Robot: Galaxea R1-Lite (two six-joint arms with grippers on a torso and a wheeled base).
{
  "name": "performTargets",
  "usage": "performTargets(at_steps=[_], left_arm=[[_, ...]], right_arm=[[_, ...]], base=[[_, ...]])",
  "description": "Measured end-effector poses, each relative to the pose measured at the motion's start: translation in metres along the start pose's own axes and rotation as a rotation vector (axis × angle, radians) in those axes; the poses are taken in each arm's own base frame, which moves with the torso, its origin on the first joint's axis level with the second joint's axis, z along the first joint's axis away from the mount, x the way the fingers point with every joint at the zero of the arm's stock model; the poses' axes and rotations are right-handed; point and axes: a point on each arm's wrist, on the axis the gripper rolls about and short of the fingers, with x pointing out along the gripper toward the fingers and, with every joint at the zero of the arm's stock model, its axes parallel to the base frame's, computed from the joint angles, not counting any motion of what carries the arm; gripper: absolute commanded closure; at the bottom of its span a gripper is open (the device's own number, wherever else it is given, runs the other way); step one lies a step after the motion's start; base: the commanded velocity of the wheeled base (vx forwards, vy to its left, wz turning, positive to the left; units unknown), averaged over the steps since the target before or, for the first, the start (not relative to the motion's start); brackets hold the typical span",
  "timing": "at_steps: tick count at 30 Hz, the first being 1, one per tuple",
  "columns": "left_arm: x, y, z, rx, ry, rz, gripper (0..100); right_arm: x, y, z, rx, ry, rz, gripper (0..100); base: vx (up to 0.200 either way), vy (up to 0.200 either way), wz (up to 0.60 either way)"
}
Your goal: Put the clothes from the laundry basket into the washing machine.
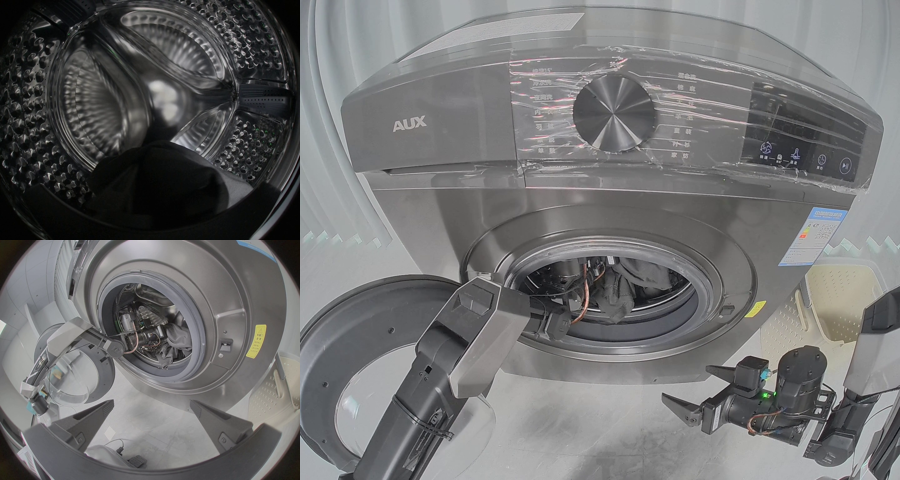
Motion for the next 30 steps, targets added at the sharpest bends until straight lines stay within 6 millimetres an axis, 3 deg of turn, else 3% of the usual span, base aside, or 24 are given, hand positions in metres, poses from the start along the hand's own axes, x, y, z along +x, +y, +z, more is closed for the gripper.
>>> performTargets(at_steps=[12,20,25,30], left_arm=[[-0.01,-0.012,0.005,0.005,0.041,-0.013,0],[-0.054,-0.017,-0.014,0.063,0.286,-0.013,0],[-0.084,-0.026,-0.013,0.09,0.397,-0.056,0],[-0.096,-0.033,-0.011,0.112,0.42,-0.087,0]], right_arm=[[0.001,0.0,-0.001,-0.001,0.004,0.0,0],[0.001,0.0,-0.002,-0.001,0.007,-0.001,0],[0.001,0.0,-0.002,-0.002,0.009,0.001,0],[0.001,0.001,-0.002,-0.003,0.011,0.001,0]], base=[[0.0,0.0,0.0],[0.0,0.0,0.0],[0.0,0.0,0.0],[0.0,0.0,0.0]])
